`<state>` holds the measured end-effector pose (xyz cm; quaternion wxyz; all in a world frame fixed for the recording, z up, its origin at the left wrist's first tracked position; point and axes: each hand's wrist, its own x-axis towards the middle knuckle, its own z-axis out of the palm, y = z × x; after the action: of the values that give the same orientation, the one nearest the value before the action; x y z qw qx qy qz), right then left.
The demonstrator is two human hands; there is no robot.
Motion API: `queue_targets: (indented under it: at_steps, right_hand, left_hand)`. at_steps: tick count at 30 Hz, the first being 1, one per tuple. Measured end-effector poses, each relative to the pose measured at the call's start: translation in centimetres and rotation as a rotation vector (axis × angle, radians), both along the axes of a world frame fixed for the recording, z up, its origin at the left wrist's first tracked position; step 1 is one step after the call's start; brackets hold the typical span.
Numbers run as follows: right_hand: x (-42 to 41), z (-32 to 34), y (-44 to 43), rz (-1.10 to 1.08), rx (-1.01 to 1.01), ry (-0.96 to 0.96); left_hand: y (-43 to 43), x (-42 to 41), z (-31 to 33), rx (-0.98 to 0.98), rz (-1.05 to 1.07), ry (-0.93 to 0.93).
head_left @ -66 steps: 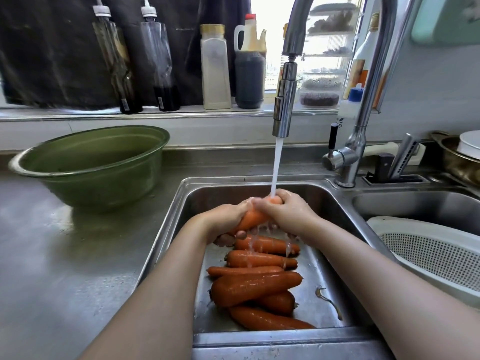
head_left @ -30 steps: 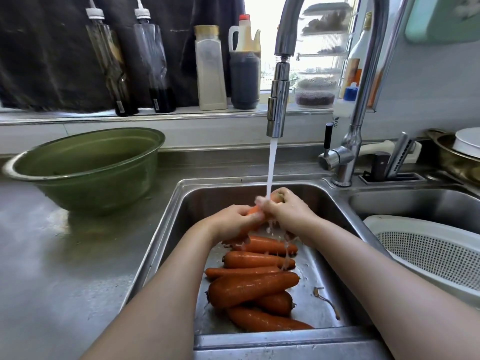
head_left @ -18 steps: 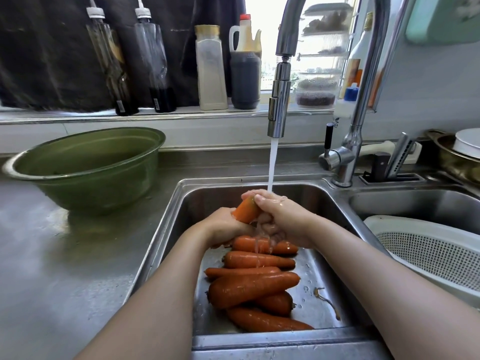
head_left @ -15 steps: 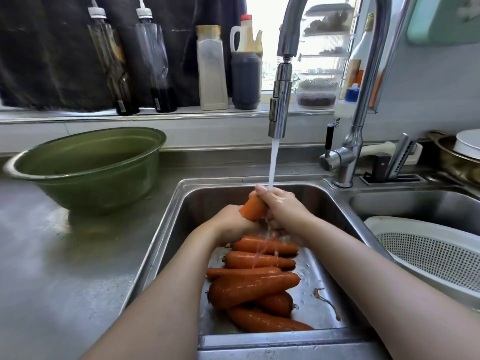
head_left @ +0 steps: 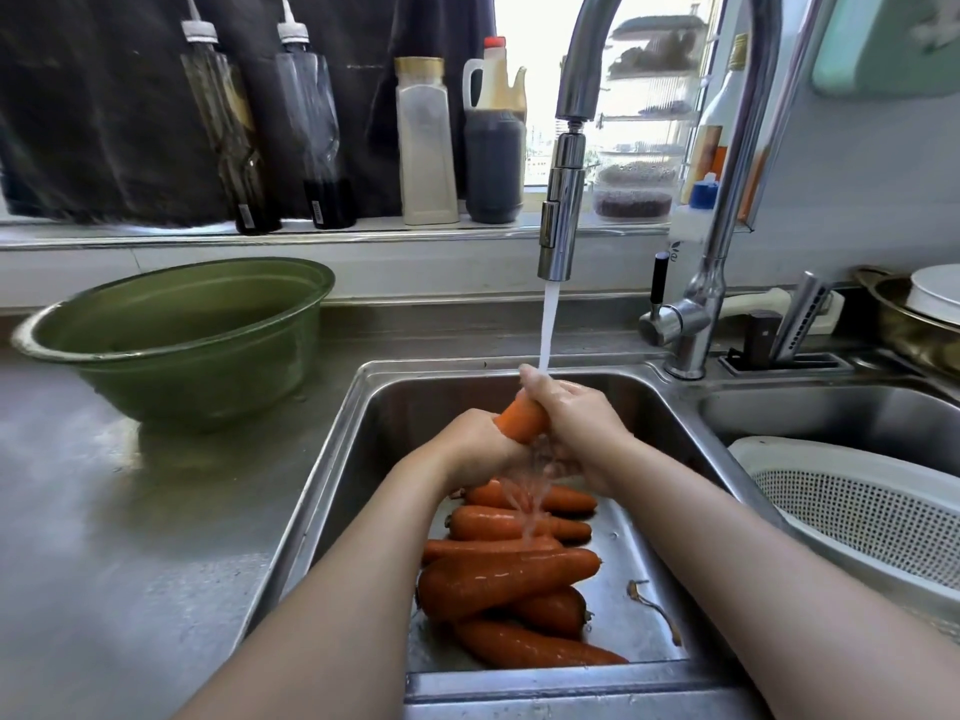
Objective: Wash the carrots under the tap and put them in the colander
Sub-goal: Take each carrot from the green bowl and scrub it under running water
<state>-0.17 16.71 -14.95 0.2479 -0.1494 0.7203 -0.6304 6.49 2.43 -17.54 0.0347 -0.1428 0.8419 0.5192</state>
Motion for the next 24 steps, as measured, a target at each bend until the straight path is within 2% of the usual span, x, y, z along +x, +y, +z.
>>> queue_targets:
  at_steps: [2,5,7,11,16,19,24]
  right_hand:
    - [-0.2,0.0,0.2,-0.046,-0.011,-0.036]
    - [-1.0,0.0,1.4,0.15,-0.162,-0.188]
    - [-1.4,0.0,2.0,0.27,-0.29,-0.276]
    - [-1.7,0.0,2.1,0.366,-0.396,-0.267]
    - [-2.2,-0.4,1.7,0.241,-0.341,-0.177]
    - [-1.8,-0.7,1.5,0.254,-0.336,-0.204]
    - [-2.0,-0.7,1.2,0.262,-0.429,-0.325]
  left_hand:
    - [0.3,0.0,0.0,0.049,-0.01,0.017]
    - [-0.3,0.5,-0.1,0.079,-0.007,0.043]
    - [-0.4,0.9,-0.2,0.193,-0.051,0.084]
    - [0.4,1.2,0.4,0.36,-0.108,0.09]
    - [0.6,1.3,0.9,0.546,-0.108,-0.067]
    - [0.5,1.2,0.8,0.674,-0.131,-0.232]
    - [0.1,1.2,0.9,0.842,-0.18,-0.291]
